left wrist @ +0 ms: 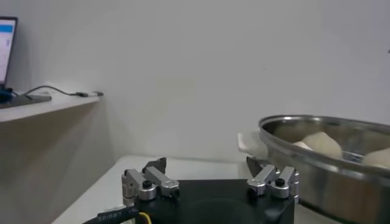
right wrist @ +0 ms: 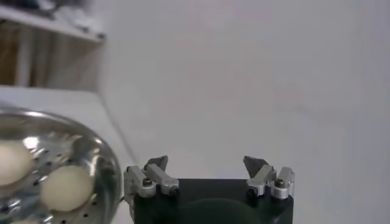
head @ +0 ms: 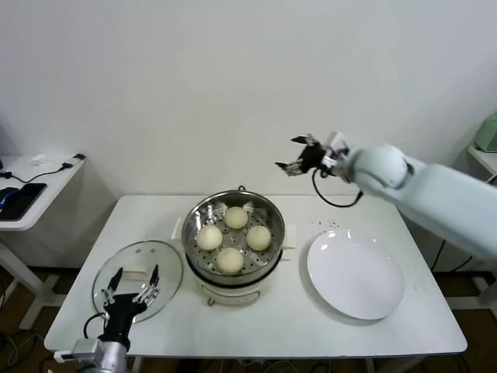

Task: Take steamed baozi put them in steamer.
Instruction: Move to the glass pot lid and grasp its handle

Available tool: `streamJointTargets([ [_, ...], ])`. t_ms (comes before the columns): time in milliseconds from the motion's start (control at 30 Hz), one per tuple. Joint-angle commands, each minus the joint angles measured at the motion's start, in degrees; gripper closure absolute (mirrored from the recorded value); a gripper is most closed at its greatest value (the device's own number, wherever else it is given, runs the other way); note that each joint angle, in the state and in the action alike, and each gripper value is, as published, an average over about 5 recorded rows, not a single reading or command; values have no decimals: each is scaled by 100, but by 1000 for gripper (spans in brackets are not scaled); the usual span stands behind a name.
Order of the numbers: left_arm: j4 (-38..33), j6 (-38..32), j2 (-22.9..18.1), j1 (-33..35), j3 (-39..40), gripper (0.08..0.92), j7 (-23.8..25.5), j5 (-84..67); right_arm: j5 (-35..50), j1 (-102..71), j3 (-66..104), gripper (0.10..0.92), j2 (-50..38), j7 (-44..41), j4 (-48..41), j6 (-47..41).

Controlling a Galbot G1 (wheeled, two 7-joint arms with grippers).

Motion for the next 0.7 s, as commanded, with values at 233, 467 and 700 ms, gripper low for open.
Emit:
streamJointTargets([
  [233, 353, -307, 205, -206, 4, 177, -110, 2, -1822, -7215, 6897, 203, 807, 706, 588, 1780],
  [467, 358, -613, 191, -130, 44, 177, -297, 474, -2693, -8080, 7694, 203, 2265, 630, 597, 2418],
  [700, 442, -876, 211, -140, 38, 177, -412, 1434, -3099, -8651, 7866, 203, 3478, 356, 453, 3019],
])
